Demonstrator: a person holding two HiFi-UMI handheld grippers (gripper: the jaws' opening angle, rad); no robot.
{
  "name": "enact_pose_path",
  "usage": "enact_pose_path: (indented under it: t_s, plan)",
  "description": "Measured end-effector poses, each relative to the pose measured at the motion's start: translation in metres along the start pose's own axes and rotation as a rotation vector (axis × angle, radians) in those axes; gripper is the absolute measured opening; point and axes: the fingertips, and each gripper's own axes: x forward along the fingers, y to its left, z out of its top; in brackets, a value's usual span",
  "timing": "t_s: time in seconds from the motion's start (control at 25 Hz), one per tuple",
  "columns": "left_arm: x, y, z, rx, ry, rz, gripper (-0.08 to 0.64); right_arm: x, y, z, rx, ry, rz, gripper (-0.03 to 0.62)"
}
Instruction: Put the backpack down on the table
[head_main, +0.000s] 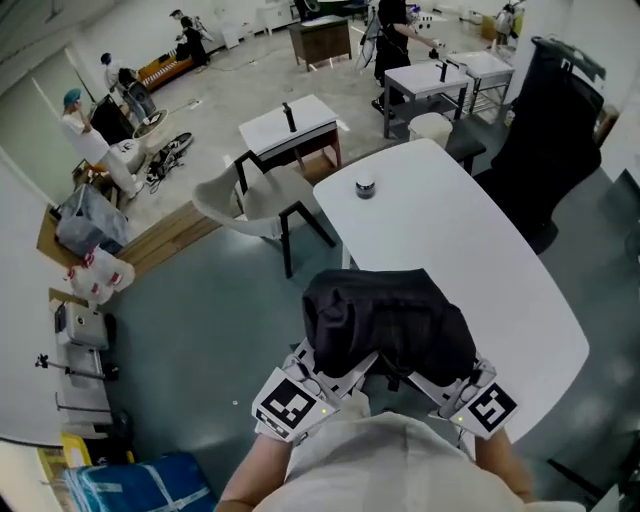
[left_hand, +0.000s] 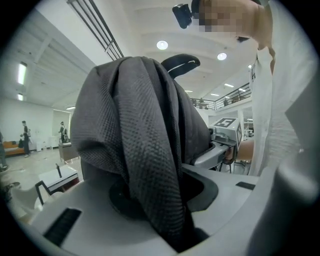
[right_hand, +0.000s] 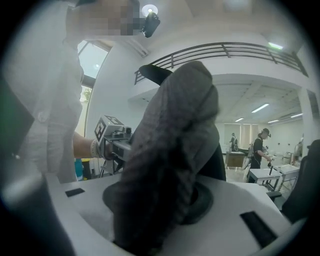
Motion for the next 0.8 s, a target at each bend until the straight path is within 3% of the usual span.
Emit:
enact_pose_path:
  t_s: [0.44,0.8]
  plan:
    - [0.071,0.074,0.034,0.102,-0.028,-0.312,0.138,0.026,-0.088,0.014,0.031,0.026,-0.315,0.14]
    - [0.149,0.083,0.047,0.147,-0.052,-0.468,0.138,0.002,-0.154,0.003,0.023,0.043,-0.497,0.14]
